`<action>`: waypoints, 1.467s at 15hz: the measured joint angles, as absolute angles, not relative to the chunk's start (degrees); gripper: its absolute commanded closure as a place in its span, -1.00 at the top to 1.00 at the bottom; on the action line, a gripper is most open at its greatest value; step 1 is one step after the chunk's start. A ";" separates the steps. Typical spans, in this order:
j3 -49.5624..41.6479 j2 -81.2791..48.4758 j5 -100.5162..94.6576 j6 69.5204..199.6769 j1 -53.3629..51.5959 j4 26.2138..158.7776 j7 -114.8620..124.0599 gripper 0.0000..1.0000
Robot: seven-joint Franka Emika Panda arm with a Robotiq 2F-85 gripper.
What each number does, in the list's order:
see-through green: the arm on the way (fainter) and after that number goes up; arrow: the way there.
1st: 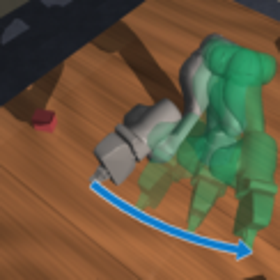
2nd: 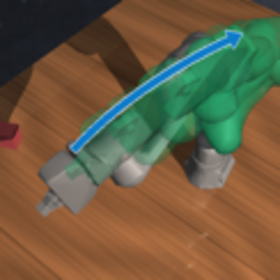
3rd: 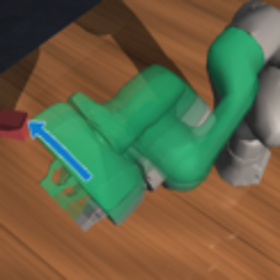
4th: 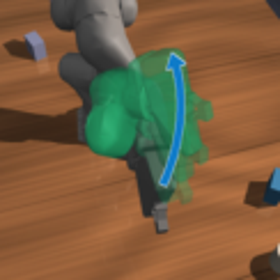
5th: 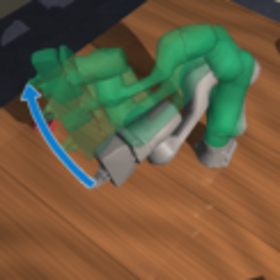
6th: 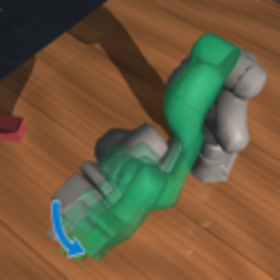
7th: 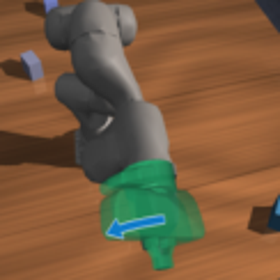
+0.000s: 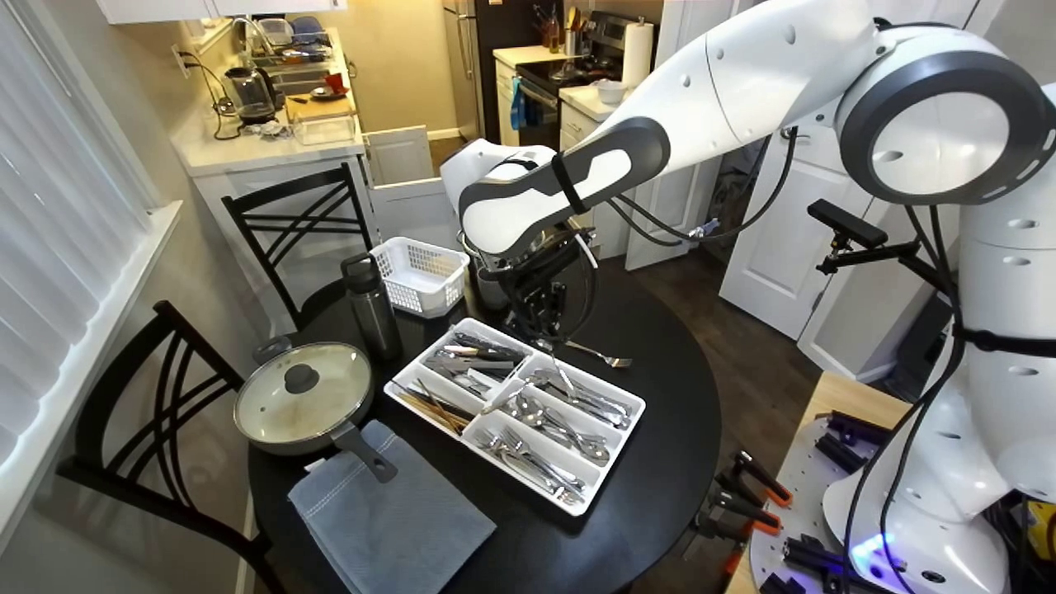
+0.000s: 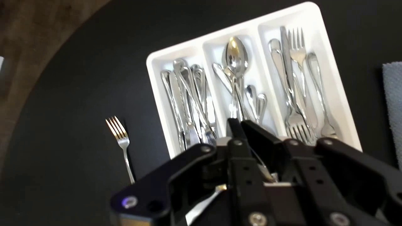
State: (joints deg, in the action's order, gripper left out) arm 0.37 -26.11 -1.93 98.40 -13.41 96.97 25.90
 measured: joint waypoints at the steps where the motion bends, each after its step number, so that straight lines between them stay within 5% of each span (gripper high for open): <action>1: -0.10 -26.11 -1.96 95.79 -13.16 96.89 26.16 -0.96; 6: -2.98 -26.31 -4.46 87.33 -10.90 96.78 26.60 -0.96; 22: -8.65 -49.34 -8.72 88.45 -5.96 85.45 27.68 -0.96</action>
State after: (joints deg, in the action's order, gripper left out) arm -8.65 -49.34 -8.72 88.45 -5.96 85.45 27.68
